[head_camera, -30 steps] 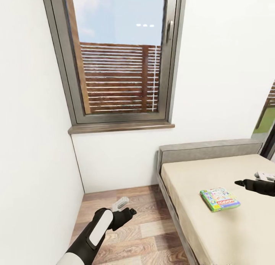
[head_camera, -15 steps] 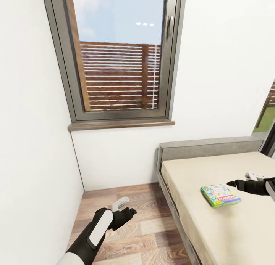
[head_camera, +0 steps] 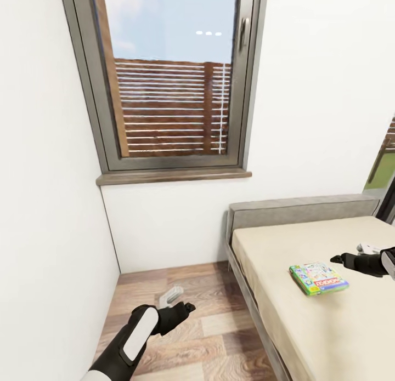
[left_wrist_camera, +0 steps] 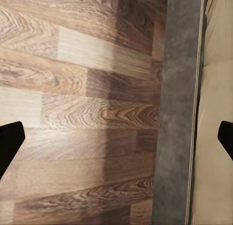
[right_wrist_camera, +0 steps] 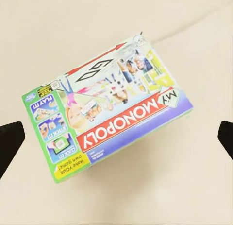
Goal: Put all the toys in the child's room - the three board games (two on the bed and one on the table), the two jigsaw puzzles on the table, and the tennis ball on the table - inside the toy box on the table in the child's room.
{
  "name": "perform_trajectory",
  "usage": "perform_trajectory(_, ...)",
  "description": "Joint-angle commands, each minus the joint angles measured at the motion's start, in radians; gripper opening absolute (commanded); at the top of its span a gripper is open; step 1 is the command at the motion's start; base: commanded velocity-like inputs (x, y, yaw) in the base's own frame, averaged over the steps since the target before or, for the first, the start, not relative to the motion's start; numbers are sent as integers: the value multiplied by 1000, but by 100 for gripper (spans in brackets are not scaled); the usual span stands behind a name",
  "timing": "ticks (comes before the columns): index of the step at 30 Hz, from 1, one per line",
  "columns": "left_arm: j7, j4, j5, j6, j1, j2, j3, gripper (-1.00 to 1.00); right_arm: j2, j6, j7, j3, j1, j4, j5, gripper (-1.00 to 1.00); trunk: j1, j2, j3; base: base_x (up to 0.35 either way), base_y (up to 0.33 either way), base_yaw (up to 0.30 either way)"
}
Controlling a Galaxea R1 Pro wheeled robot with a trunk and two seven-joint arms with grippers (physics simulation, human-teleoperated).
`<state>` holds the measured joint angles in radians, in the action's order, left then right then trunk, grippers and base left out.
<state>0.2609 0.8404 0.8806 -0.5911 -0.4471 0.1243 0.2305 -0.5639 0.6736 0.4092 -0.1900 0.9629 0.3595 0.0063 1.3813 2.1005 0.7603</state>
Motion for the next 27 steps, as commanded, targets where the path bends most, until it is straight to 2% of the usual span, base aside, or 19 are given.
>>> perform_trajectory(1,8,1,11,-1,0,-2,1,100,0,6,3,-6,1,1,1,100,0,0,1,212,0,-2)
perform_trajectory(6,6,-3,11,-1,3,-6,-5,100,1,6,3,-5,0,1,1,100,0,0,1,237,0,0)
perform_trajectory(11,36,3,14,-2,3,-3,-47,100,1,6,3,-5,0,1,1,100,0,0,1,67,0,0)
perform_trajectory(13,44,4,15,-4,3,-3,-54,100,1,6,3,-5,0,1,1,100,0,0,1,24,0,0)
perform_trajectory(24,52,5,9,-11,-8,5,-55,100,-5,5,3,-13,-1,0,-4,100,42,77,36,5,0,0)
perform_trajectory(27,49,6,13,-36,-10,7,-55,100,-3,-31,3,-5,-5,2,1,100,54,98,45,0,0,0)
